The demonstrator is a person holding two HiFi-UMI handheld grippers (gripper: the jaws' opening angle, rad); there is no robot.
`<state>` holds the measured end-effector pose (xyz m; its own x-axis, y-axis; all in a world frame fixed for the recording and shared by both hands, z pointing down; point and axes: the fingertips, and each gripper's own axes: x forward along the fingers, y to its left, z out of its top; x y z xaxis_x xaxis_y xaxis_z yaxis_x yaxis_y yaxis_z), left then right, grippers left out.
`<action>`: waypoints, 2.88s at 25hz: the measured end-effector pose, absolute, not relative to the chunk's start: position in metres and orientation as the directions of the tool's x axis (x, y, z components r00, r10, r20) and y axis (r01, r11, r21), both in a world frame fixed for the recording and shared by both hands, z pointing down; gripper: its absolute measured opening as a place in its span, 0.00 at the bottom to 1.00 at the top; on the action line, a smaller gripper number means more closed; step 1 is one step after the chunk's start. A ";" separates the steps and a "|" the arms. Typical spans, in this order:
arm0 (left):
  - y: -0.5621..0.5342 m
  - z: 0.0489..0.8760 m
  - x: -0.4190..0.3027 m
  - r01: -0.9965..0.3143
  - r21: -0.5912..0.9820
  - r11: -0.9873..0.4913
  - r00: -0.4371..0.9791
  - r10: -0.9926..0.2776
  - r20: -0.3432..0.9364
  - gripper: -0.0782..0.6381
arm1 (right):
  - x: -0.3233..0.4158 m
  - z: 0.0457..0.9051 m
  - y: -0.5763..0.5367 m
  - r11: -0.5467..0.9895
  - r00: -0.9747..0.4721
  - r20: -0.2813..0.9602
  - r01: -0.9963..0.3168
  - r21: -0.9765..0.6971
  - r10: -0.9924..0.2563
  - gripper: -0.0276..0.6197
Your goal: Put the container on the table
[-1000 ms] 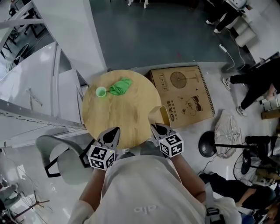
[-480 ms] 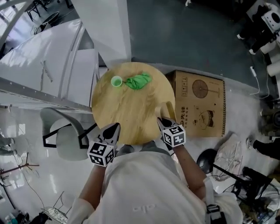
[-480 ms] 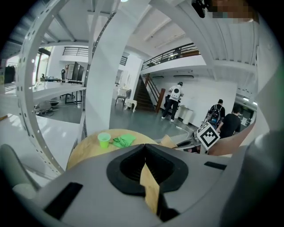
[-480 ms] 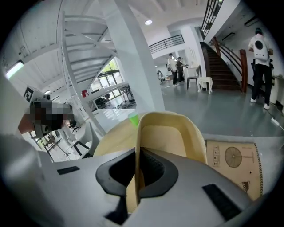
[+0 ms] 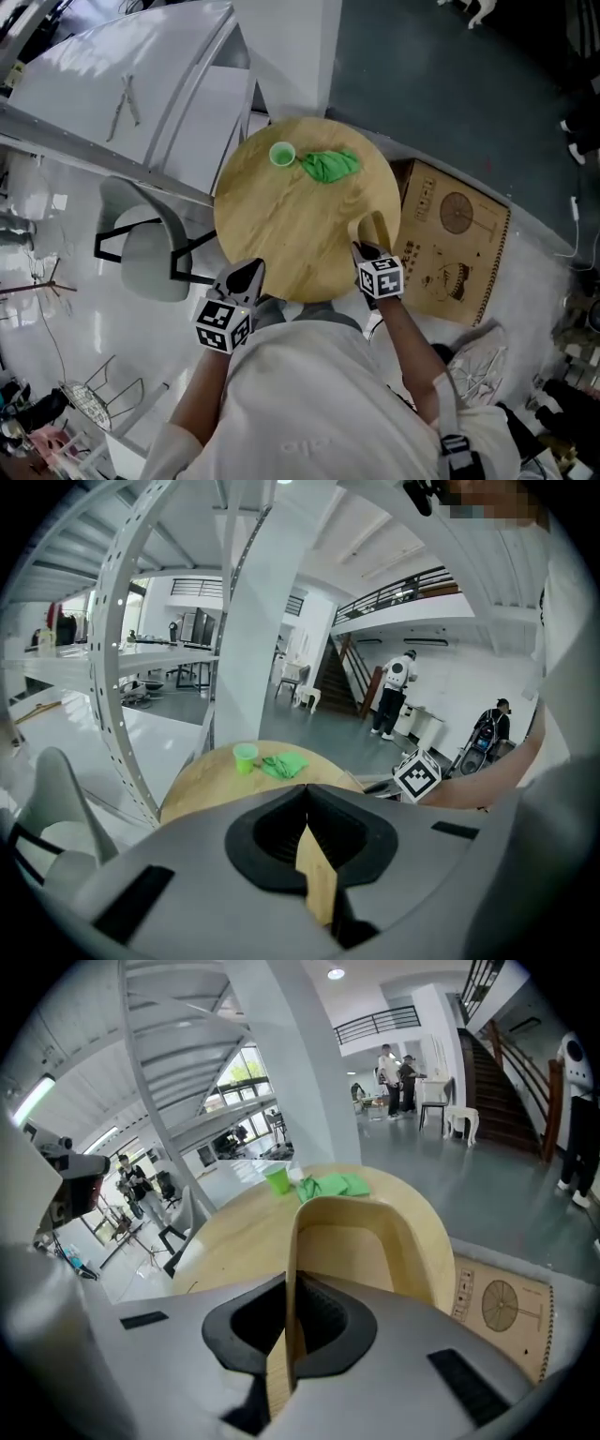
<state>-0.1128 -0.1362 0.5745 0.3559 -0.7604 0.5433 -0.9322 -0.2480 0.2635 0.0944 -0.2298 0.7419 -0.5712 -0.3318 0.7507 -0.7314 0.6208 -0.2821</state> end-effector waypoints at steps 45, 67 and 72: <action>-0.091 0.575 -0.150 -0.964 0.258 -0.059 0.198 -0.811 0.551 0.13 | 0.075 0.757 -0.306 0.699 -0.478 0.801 -0.707 -0.109 -0.359 0.26; -0.180 0.523 -0.075 -0.833 0.279 -0.478 0.553 -0.736 0.391 0.13 | 0.114 0.556 -0.222 0.565 -0.562 0.534 -0.805 -0.179 -0.631 0.08; -0.188 0.495 -0.047 -0.770 0.257 -0.584 0.638 -0.701 0.318 0.13 | 0.134 0.521 -0.196 0.523 -0.529 0.479 -0.837 -0.160 -0.701 0.08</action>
<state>-0.0472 -0.1881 0.4947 0.6382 -0.7011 0.3180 -0.7699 -0.5841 0.2571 0.1343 -0.1957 0.5208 -0.5293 -0.7007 0.4785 -0.8371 0.5233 -0.1596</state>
